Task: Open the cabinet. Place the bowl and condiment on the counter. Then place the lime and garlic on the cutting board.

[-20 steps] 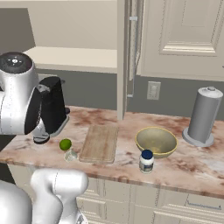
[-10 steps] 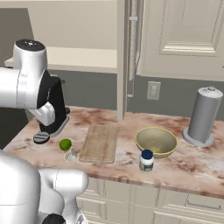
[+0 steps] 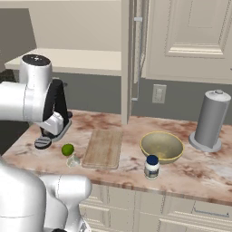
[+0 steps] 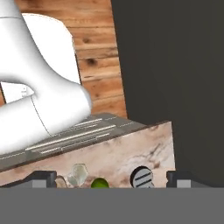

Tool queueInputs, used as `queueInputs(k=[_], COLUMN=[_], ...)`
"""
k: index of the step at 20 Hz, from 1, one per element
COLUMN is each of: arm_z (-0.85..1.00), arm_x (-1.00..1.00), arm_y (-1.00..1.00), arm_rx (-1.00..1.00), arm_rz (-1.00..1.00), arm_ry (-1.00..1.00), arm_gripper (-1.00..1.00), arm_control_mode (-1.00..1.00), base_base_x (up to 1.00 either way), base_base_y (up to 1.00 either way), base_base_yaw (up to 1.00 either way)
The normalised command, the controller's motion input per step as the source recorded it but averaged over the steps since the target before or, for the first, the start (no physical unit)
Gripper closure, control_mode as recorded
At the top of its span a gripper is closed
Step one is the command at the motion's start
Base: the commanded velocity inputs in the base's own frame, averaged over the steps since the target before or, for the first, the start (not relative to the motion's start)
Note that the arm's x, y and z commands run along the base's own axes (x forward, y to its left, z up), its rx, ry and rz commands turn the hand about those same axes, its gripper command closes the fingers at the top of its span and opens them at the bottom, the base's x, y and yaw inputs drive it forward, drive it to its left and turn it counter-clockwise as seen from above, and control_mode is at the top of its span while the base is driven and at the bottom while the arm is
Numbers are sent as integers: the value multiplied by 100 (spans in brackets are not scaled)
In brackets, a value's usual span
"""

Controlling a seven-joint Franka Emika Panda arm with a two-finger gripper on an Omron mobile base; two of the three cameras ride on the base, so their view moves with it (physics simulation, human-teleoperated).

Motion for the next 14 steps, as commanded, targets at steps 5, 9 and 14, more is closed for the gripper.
queueInputs(k=[5,9,14], arm_z=[-34,-26,-9], arm_x=[0,0,9], arm_y=[0,0,0], arm_rx=[-1,-5,-11], arm_rz=[8,8,8], arm_ry=[-22,-19,-9], arm_gripper=[-100,-100,-100], arm_control_mode=[-100,-100,-100], base_base_x=[0,0,0], base_base_y=[0,0,0], base_base_yaw=[0,0,0])
